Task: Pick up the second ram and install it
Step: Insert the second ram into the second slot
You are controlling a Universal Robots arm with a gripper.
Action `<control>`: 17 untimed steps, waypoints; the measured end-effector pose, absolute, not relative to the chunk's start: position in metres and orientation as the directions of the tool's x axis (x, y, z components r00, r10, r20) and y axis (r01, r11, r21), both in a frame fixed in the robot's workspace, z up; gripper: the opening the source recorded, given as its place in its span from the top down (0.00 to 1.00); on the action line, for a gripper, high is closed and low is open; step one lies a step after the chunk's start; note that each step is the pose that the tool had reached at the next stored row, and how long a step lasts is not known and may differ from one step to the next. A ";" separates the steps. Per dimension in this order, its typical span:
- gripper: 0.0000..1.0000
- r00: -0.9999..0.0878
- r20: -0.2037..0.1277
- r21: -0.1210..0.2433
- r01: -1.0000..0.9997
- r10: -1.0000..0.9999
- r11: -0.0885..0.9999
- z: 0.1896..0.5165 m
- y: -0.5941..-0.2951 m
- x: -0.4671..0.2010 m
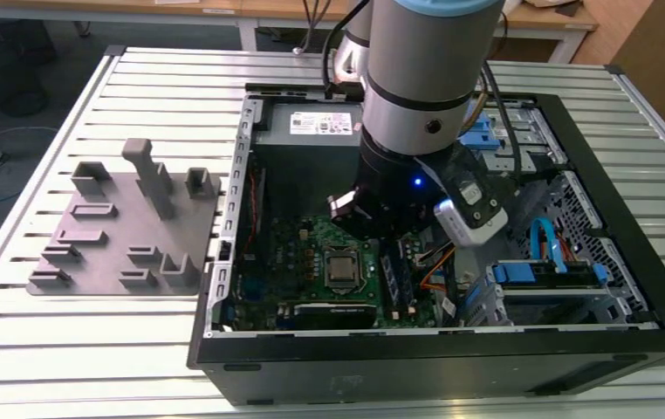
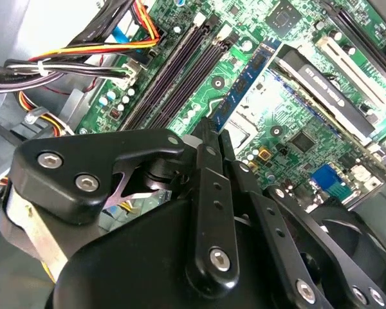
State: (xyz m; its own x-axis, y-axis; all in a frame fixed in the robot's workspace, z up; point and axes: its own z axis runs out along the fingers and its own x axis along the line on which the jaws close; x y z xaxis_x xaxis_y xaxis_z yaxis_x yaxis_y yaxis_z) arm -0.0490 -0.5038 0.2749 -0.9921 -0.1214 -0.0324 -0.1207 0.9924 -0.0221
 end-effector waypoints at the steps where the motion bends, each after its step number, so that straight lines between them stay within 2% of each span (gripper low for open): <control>1: 0.86 -0.993 -0.032 -0.023 -0.115 -0.116 0.993 0.275 -0.504 -0.049; 17: 0.86 -0.999 -0.032 -0.030 -0.022 -0.023 0.999 0.275 -0.504 -0.049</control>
